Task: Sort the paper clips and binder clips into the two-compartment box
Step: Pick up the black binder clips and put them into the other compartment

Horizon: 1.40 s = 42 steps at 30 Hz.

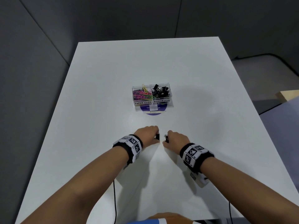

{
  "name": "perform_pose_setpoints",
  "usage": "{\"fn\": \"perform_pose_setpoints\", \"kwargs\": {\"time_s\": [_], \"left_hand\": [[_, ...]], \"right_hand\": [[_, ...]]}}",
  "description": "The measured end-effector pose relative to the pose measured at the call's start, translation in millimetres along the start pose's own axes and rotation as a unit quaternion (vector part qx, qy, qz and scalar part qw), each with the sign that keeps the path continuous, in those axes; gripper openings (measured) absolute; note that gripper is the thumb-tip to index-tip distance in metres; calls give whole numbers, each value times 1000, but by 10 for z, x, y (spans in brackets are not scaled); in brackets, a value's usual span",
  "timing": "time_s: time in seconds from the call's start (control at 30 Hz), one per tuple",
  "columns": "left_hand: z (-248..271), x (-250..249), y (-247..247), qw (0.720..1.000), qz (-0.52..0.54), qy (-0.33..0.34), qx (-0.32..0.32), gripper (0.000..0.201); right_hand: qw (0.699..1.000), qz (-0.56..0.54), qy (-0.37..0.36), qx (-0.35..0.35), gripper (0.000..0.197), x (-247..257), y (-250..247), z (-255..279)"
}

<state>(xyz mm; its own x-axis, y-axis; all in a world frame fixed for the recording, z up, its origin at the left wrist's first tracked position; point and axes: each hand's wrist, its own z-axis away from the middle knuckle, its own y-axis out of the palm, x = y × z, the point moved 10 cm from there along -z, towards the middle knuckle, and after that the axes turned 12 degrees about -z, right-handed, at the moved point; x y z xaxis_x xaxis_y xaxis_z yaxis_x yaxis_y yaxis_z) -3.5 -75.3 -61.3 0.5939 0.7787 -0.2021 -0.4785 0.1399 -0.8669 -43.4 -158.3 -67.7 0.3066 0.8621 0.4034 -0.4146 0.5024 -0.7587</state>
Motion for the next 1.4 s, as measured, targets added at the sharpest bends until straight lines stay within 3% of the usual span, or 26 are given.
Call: {"fn": "perform_pose_setpoints", "kwargs": {"time_s": [0.2, 0.37, 0.5, 0.63, 0.77, 0.93, 1.07, 1.23, 1.4], "left_hand": [[-15, 271, -23, 999, 29, -22, 38, 33], [-31, 405, -370, 998, 54, -17, 9, 41], [-106, 584, -760, 997, 66, -17, -48, 50], [-255, 772, -1123, 992, 76, -25, -100, 43], [-399, 888, -1356, 991, 6, -4, -131, 29], [-462, 979, -1486, 989, -9, -9, -150, 32], [-473, 988, -1464, 990, -4, -24, -138, 40], [-537, 885, -1429, 992, -22, -1, -121, 30], [-693, 710, -1541, 991, -4, 7, -134, 31]], "right_hand": [[992, 106, -52, 50, 30, 56, -67, -71], [988, 67, -48, 127, 25, -80, -423, -284], [995, 55, -68, 46, 24, -17, -1121, -692], [991, 43, -120, -26, 22, 377, -1581, -1015], [979, 85, -172, -69, 21, 761, -1654, -1229], [966, 162, -187, -72, 28, 885, -1438, -1378], [960, 190, -192, -74, 38, 802, -1417, -1319], [962, 147, -210, -96, 53, 699, -1539, -1122], [952, 44, -251, -166, 38, 513, -1658, -448]]}}
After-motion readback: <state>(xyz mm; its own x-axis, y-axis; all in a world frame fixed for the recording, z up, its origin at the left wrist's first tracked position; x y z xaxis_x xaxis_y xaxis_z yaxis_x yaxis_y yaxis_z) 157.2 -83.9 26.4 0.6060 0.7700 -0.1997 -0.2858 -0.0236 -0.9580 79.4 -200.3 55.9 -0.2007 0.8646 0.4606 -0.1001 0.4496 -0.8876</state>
